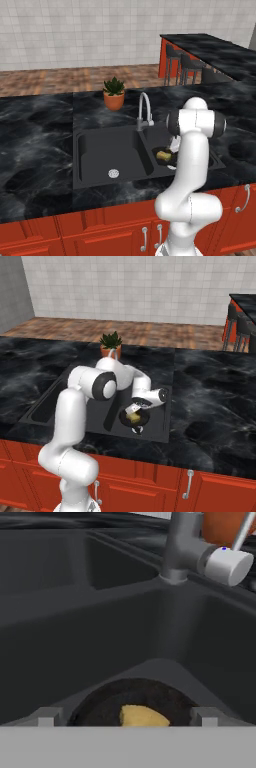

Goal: Pick the pan and sponge and place them into the sink. Then turn on the water.

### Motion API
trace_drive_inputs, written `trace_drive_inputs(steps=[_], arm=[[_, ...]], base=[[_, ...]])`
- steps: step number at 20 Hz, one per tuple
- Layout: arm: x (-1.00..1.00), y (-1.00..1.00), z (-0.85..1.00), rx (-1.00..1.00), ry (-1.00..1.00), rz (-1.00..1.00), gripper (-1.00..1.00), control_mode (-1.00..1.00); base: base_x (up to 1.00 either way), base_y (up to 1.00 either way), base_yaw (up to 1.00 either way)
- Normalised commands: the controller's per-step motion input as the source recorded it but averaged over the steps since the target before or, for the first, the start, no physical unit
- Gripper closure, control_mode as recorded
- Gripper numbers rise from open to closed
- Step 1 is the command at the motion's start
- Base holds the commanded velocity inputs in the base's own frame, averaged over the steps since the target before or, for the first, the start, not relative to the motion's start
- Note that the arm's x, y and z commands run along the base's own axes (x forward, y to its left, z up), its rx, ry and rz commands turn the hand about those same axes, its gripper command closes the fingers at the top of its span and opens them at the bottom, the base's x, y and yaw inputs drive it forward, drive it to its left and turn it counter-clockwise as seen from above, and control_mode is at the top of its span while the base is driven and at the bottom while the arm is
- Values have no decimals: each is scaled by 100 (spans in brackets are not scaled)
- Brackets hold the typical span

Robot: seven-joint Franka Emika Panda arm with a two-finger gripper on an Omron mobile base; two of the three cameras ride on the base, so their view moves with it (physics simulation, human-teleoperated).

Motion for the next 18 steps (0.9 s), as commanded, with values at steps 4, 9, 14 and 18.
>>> trace_drive_inputs(steps=[4, 9, 14, 18], arm=[[-11, 0, 52, 7, 0, 4, -100, -100], [-18, -4, 49, 9, 0, 2, -100, -100], [-27, -4, 45, 11, 0, 0, -100, -100], [-29, 0, 37, 12, 0, 0, -100, -100]], base=[[0, 0, 0], [0, 0, 0], [0, 0, 0], [0, 0, 0]])
